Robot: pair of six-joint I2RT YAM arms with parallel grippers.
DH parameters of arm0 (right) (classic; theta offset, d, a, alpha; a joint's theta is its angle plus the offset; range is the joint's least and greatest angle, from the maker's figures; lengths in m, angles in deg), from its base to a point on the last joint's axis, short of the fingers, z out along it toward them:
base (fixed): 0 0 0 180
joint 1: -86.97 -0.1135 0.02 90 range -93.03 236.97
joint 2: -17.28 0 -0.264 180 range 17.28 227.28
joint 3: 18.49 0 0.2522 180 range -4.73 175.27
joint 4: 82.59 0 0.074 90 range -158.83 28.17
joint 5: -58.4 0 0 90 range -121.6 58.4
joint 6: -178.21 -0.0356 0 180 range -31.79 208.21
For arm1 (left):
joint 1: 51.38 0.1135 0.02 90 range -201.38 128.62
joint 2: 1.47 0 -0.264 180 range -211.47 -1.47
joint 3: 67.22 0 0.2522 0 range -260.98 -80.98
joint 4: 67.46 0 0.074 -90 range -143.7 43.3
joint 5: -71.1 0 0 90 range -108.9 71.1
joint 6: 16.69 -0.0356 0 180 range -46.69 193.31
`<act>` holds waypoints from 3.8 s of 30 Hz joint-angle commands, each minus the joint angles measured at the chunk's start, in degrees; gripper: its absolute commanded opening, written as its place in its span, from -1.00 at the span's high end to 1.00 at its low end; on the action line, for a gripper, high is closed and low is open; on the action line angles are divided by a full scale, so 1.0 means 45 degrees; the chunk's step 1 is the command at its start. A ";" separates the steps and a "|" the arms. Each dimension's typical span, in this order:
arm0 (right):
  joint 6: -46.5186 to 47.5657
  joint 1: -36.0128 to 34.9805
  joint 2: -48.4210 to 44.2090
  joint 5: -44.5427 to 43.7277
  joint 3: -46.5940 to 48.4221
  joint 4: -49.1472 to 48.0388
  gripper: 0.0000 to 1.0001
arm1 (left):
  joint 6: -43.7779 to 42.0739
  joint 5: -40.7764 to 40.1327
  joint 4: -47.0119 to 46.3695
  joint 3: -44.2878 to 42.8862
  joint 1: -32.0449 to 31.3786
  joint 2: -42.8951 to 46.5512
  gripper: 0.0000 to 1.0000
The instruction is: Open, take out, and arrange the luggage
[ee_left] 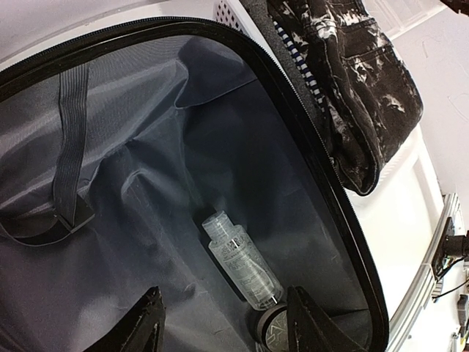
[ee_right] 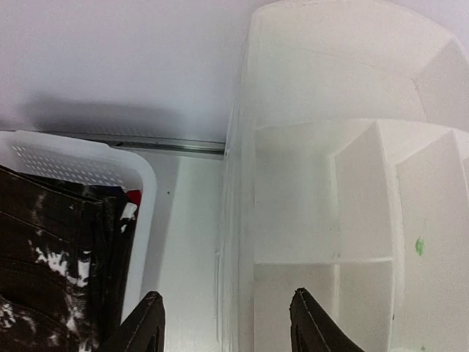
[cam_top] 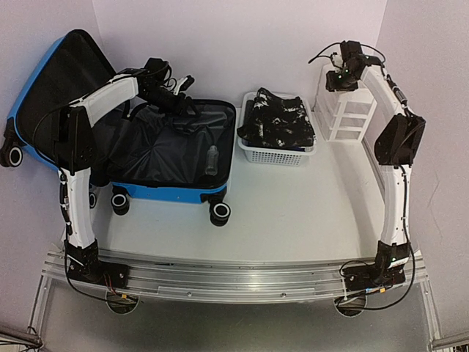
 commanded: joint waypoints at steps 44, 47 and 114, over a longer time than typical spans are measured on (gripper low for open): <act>-0.5255 -0.2332 -1.1915 0.1712 -1.2833 0.6263 1.00 | -0.0306 0.1325 0.0026 -0.0282 -0.0567 0.0994 -0.16; -0.4938 -0.2319 -1.2058 0.1920 -1.3205 0.6566 1.00 | -0.0787 0.1159 0.0426 -0.0775 -0.0825 0.0897 -0.17; -0.1481 0.5735 -1.2201 0.7901 -1.5282 0.3522 0.04 | -1.5961 -0.2699 -1.9437 -0.1166 -0.9077 -0.6654 -0.05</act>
